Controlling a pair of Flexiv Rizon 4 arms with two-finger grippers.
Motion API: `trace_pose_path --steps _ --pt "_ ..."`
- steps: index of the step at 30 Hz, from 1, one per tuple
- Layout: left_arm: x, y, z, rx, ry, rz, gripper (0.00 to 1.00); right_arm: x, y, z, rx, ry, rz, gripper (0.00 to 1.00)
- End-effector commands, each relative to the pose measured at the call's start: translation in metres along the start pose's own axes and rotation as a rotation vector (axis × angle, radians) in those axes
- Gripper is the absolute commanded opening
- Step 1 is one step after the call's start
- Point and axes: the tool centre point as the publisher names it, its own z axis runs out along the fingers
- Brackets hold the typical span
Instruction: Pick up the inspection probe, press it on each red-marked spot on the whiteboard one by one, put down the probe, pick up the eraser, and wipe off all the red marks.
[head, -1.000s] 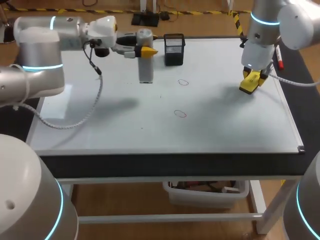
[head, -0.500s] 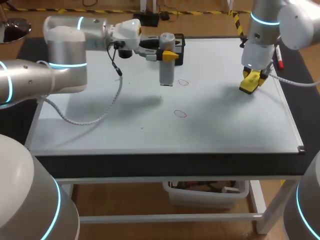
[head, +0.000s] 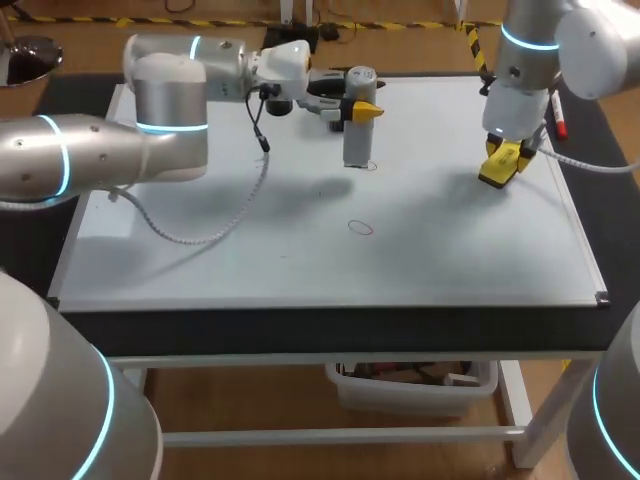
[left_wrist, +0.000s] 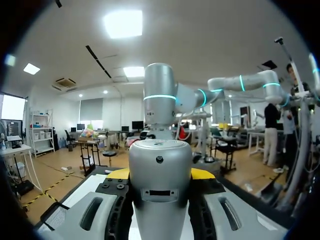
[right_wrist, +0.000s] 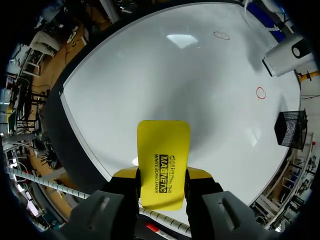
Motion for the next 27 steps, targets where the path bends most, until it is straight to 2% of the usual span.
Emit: trace_pose_path --steps 1,15,27 --pt "-0.016 0.01 0.01 0.008 0.012 0.002 0.0 0.0 -0.001 0.0 0.002 0.002 -0.002 0.0" --pt "-0.044 0.031 0.011 0.028 -0.007 0.011 0.0 0.0 -0.001 0.0 0.002 0.002 -0.002 0.0" --pt "-0.052 0.04 0.014 0.031 0.027 0.019 0.0 0.0 -0.001 0.0 0.002 0.002 -0.002 0.0"
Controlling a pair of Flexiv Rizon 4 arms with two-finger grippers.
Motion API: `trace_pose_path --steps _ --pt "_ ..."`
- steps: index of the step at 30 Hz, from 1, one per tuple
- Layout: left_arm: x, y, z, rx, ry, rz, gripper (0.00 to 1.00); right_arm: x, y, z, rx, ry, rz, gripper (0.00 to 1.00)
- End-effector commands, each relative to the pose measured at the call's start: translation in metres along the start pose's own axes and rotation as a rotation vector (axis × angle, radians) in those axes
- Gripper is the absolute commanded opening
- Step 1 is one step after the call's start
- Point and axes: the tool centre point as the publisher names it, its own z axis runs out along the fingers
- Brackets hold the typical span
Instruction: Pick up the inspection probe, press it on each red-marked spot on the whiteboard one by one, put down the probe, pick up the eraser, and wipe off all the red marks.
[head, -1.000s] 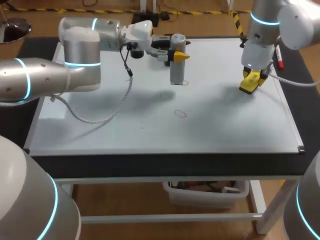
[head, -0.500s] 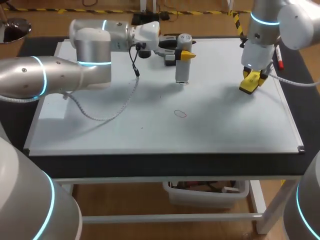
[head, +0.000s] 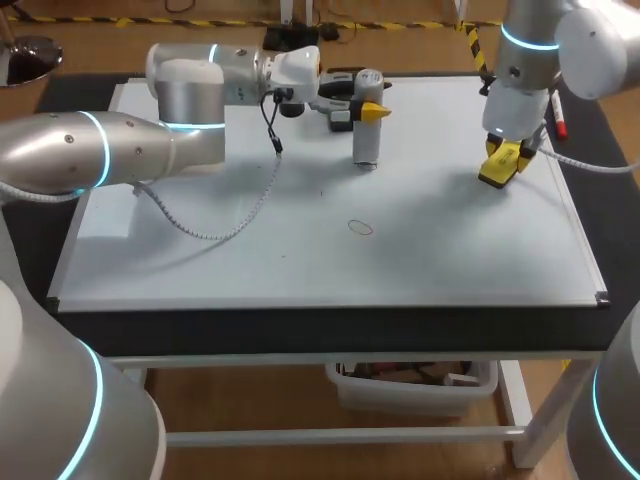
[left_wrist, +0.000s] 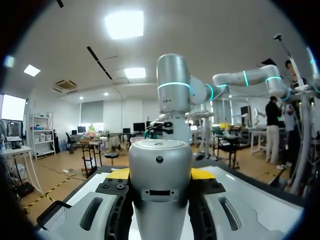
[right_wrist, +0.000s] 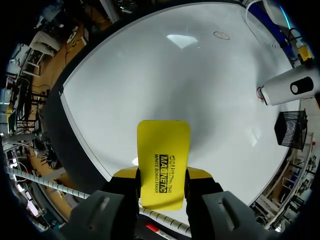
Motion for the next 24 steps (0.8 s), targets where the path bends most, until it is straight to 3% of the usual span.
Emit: trace_pose_path --steps 1,24 --pt "-0.008 0.004 0.004 0.007 0.028 -0.001 0.0 0.0 -0.001 0.0 0.002 0.002 -0.002 0.0" --pt "-0.003 0.017 -0.001 -0.029 0.031 -0.021 0.0 0.0 -0.001 0.0 0.002 0.002 -0.002 0.0"
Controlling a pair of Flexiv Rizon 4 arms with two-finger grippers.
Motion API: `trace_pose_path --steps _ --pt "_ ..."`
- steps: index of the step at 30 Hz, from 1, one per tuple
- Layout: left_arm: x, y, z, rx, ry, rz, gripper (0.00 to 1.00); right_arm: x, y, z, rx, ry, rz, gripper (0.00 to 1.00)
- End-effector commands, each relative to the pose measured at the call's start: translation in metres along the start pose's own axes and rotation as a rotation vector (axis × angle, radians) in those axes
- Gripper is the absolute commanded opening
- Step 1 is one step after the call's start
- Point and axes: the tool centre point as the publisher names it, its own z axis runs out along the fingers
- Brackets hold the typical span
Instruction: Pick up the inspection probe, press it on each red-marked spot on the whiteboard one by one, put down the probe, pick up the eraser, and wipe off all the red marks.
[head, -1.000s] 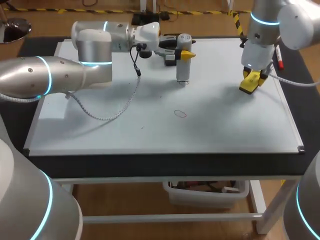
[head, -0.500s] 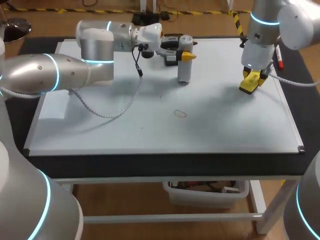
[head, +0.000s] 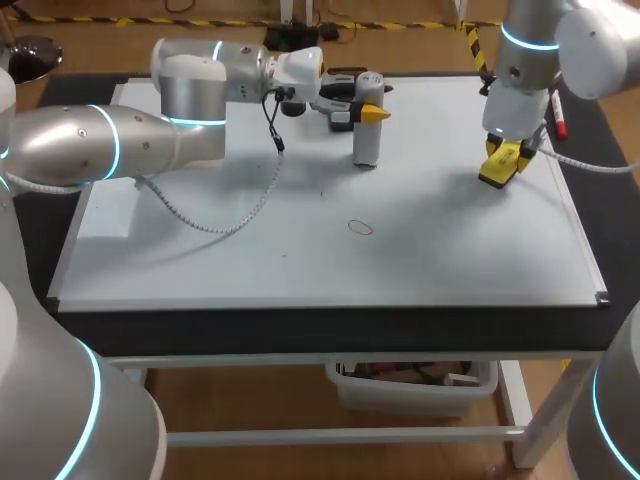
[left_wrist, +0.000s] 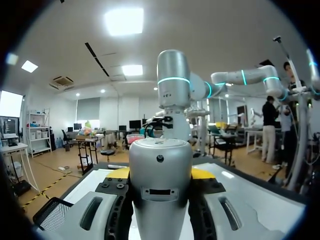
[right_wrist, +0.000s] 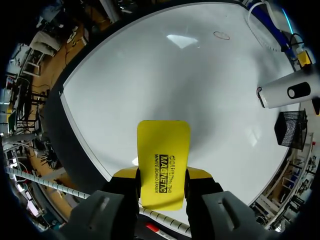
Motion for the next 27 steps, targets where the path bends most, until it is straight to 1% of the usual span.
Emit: trace_pose_path --steps 1,11,13,15,19,23,27 --pt "0.002 0.005 0.0 -0.006 -0.004 -0.002 0.0 0.0 -0.001 0.0 0.002 0.002 -0.002 0.0" --pt "0.003 0.004 -0.001 -0.004 -0.008 -0.003 0.0 0.0 -0.001 0.0 0.002 0.002 -0.002 0.0" --pt "0.003 0.003 -0.002 -0.004 -0.019 -0.002 0.0 0.0 -0.001 0.0 0.002 0.002 -0.002 0.0" --pt "0.002 -0.003 -0.005 -0.001 -0.042 -0.005 0.0 0.0 -0.001 0.0 0.002 0.002 -0.002 0.0" --pt "0.005 -0.021 -0.016 -0.009 -0.073 0.012 0.0 0.0 -0.001 0.0 0.002 0.002 -0.002 0.0" --pt "0.009 -0.037 -0.035 -0.012 -0.104 0.03 0.0 0.0 -0.001 0.0 0.002 0.002 -0.002 0.0" --pt "0.011 -0.045 -0.059 -0.026 -0.151 0.021 0.0 0.0 -0.001 0.0 0.002 0.002 -0.002 0.0"
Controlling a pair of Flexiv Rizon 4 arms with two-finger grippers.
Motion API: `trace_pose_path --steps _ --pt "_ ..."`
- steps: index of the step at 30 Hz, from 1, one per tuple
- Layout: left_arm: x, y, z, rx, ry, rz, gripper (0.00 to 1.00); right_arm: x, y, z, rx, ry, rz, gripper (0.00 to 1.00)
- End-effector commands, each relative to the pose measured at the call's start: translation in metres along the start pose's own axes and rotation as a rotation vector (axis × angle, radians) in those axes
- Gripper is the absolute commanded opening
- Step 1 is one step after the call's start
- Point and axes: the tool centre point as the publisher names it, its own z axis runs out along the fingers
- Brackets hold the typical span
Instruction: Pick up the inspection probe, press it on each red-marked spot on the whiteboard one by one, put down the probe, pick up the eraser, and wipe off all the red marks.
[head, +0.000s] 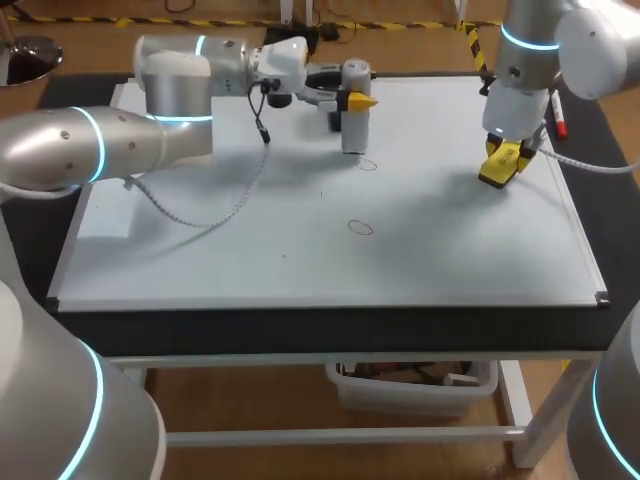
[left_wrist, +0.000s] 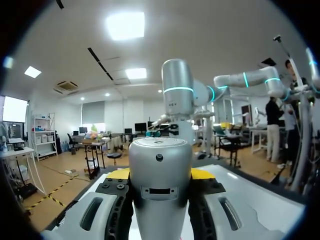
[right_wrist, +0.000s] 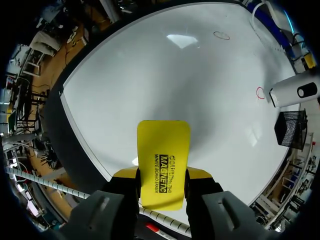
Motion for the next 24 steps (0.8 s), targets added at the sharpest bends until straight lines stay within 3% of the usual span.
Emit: trace_pose_path --steps 1,24 --pt "0.021 -0.025 -0.032 -0.043 -0.108 -0.005 0.0 0.0 -0.001 0.0 0.002 0.002 -0.002 0.0" --pt "0.048 -0.037 -0.179 -0.046 -0.333 -0.044 0.0 0.0 -0.001 0.0 0.002 0.002 -0.002 0.0"
